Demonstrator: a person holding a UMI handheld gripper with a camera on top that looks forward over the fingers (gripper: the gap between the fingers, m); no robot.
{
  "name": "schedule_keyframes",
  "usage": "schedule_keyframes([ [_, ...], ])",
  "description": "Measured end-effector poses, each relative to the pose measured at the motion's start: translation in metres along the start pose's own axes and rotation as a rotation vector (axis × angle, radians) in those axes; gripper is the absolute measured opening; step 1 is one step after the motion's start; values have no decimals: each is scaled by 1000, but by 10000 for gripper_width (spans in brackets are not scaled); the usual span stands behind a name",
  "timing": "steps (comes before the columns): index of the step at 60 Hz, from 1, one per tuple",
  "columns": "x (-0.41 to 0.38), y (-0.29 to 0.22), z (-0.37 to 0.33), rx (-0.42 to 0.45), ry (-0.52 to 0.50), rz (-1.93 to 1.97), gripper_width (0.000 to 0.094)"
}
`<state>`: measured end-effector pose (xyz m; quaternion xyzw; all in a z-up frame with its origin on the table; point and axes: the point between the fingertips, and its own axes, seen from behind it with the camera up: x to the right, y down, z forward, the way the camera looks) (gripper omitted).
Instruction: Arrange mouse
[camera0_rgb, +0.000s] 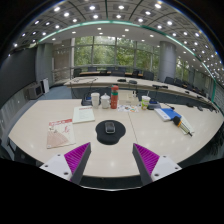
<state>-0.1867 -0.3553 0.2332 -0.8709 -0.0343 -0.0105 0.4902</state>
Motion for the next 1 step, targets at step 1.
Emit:
schedule_keyframes([
  [1,0,0,-1,2,1,2,851],
])
